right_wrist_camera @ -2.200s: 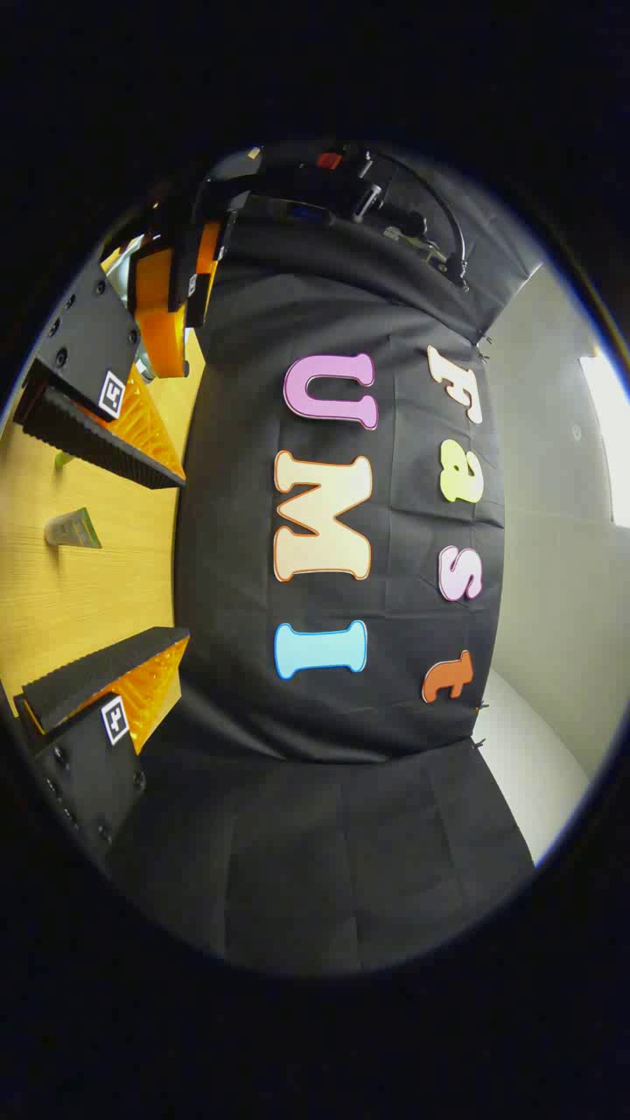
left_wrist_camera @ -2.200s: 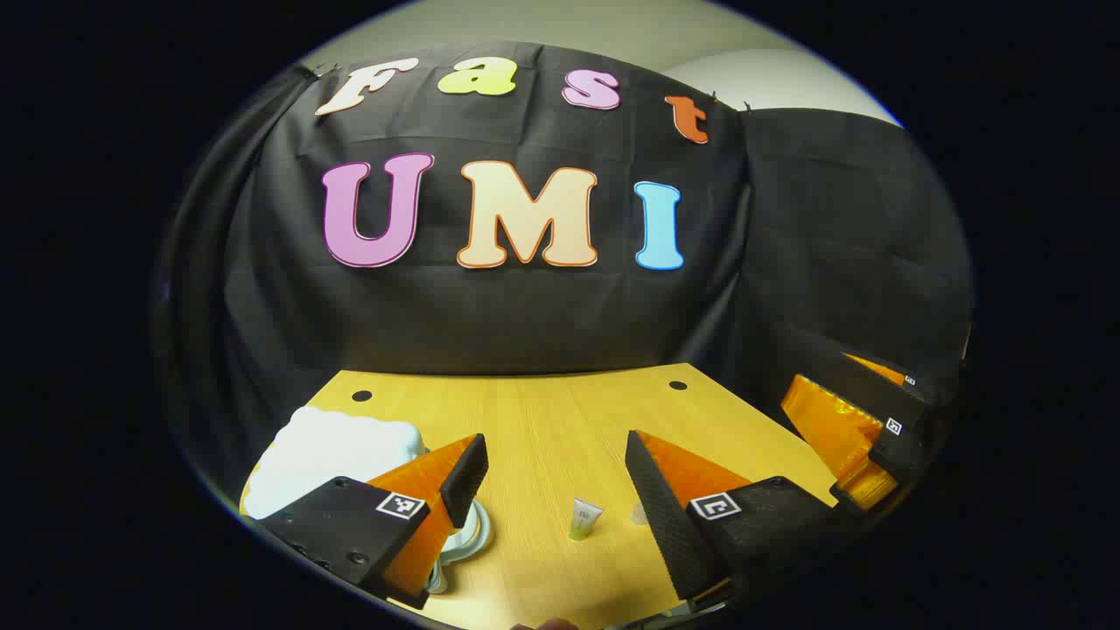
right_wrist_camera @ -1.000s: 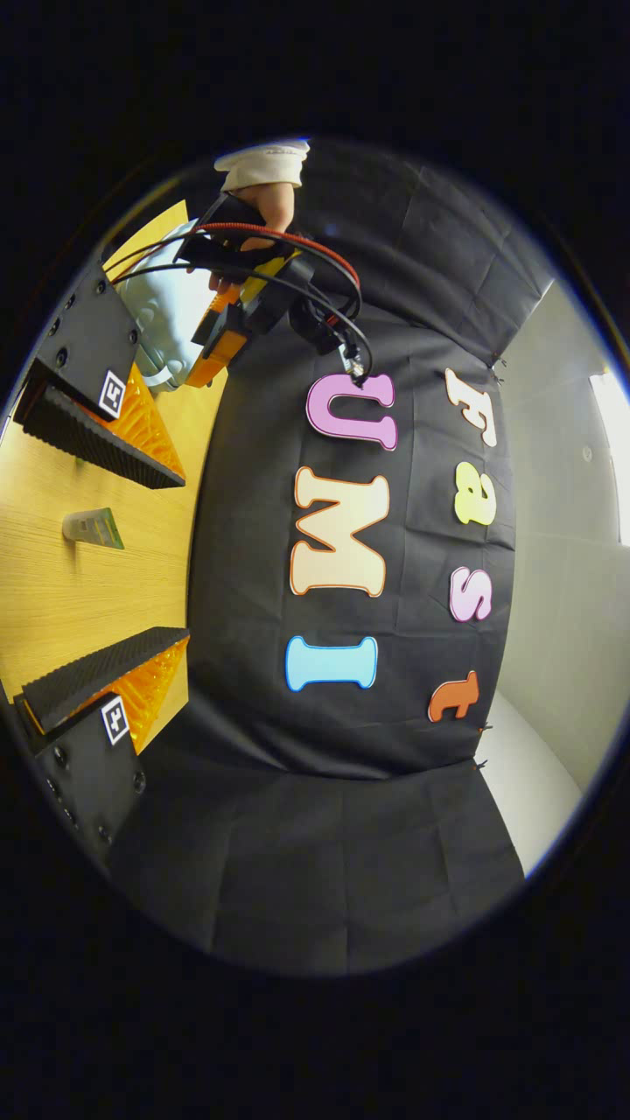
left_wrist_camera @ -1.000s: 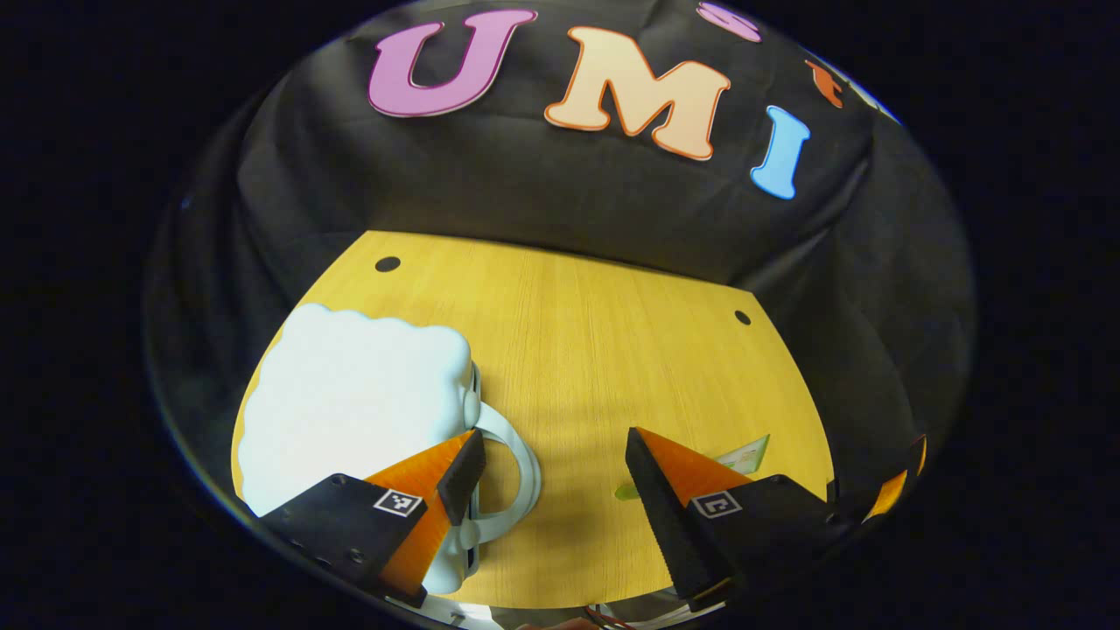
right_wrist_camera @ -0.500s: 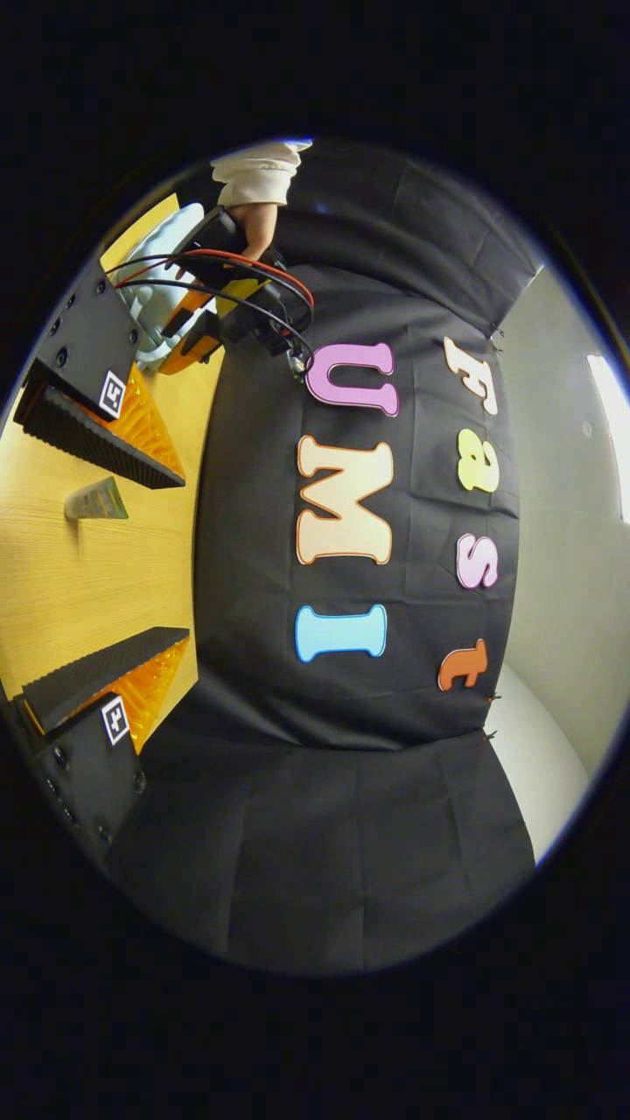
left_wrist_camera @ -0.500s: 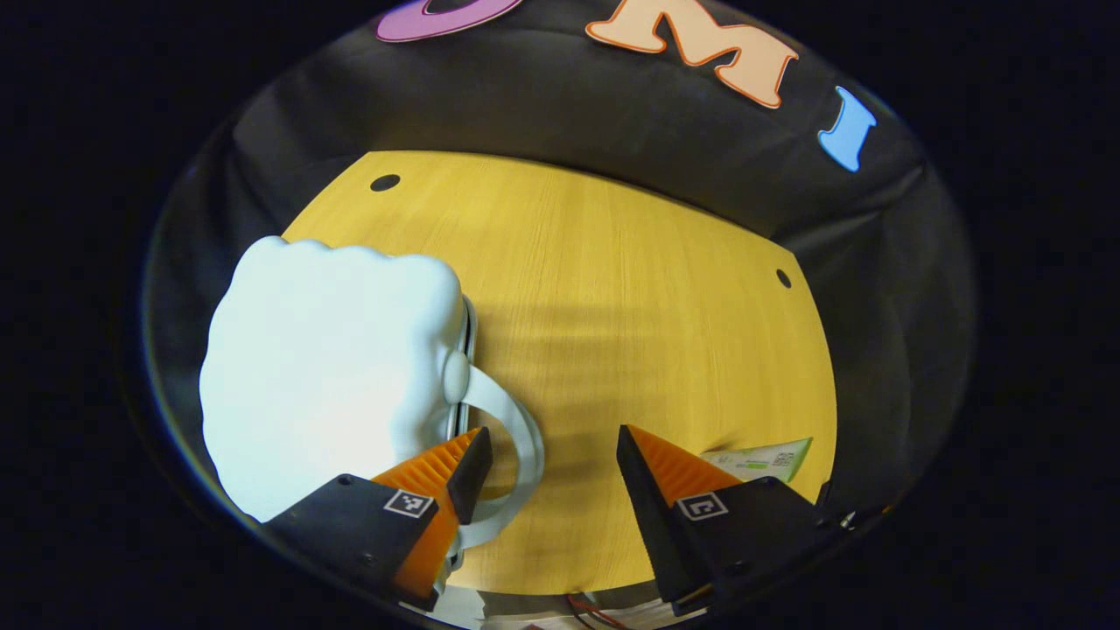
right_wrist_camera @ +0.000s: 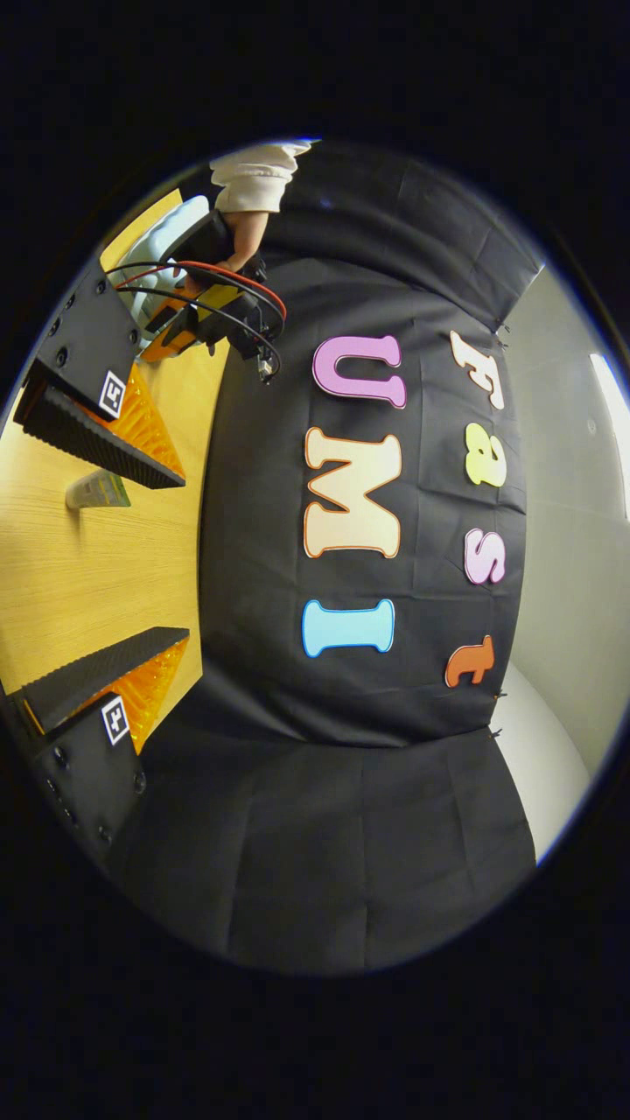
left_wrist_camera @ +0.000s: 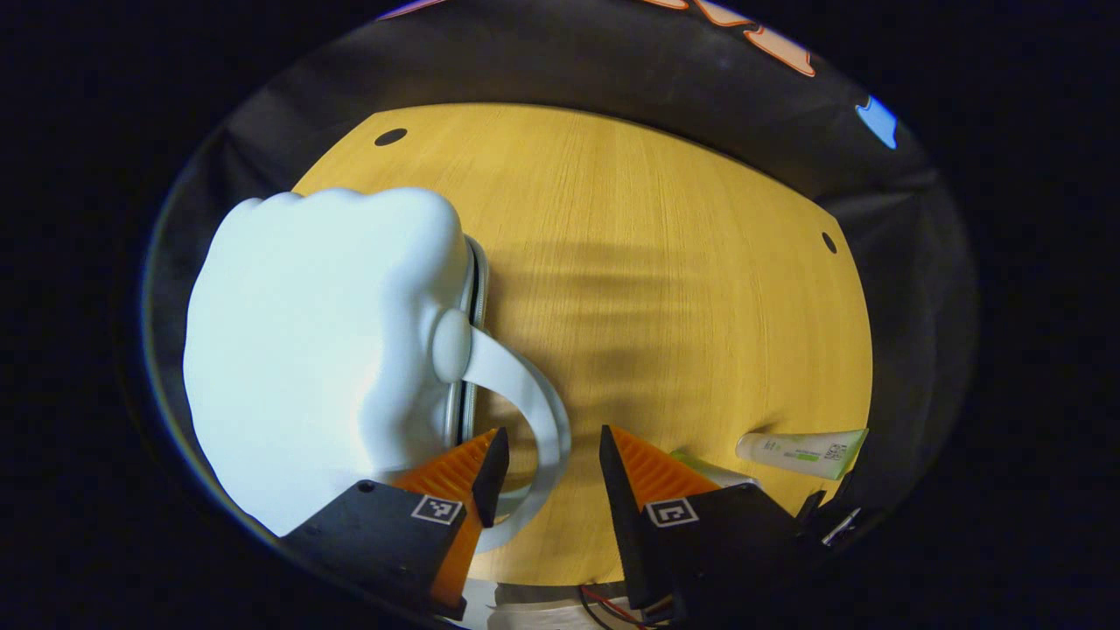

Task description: First open the suitcase, pack the skin care products into it, and then close the suitcase.

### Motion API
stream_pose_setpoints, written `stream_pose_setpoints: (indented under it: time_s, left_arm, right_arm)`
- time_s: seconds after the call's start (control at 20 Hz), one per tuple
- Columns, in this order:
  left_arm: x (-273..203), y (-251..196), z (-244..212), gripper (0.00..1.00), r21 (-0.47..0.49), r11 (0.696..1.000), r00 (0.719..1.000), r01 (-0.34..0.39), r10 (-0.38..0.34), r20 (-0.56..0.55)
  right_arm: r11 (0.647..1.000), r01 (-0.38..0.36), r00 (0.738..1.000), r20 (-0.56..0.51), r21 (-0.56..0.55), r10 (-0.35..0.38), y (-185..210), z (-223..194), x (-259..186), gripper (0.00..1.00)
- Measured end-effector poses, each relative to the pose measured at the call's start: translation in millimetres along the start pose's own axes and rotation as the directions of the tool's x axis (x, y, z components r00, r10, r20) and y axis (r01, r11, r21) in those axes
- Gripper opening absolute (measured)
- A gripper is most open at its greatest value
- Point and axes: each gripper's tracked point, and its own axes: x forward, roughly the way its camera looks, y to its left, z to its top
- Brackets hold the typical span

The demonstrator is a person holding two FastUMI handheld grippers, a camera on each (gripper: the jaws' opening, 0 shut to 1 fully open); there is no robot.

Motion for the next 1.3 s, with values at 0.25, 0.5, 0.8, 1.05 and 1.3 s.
stream_pose_setpoints:
  time_s: [0.25,0.5,0.8,1.05,1.3]
  left_arm:
    - [14,5,-6,0.43,-0.019,1.0,0.999,-0.012,0.011,-0.053]
    - [26,10,-11,0.14,-0.036,0.999,0.995,-0.024,0.021,-0.095]
    - [24,7,-9,0.05,-0.013,1.0,0.997,-0.017,0.016,-0.076]
    - [6,0,-2,0.04,0.012,1.0,1.0,-0.017,0.017,-0.017]
    - [-14,-8,6,0.04,-0.027,0.998,0.998,0.055,-0.054,0.028]
  right_arm:
    - [1.0,0.017,1.0,0.005,-0.006,-0.017,-8,1,4,0.99]
    - [1.0,0.007,1.0,-0.011,-0.014,-0.007,-5,-5,9,0.99]
    - [1.0,-0.016,0.999,-0.028,-0.017,0.015,3,-11,13,0.98]
    - [0.999,-0.035,0.999,-0.032,-0.015,0.035,10,-12,17,1.0]
    - [0.998,-0.06,0.998,-0.036,-0.009,0.06,19,-15,18,1.0]
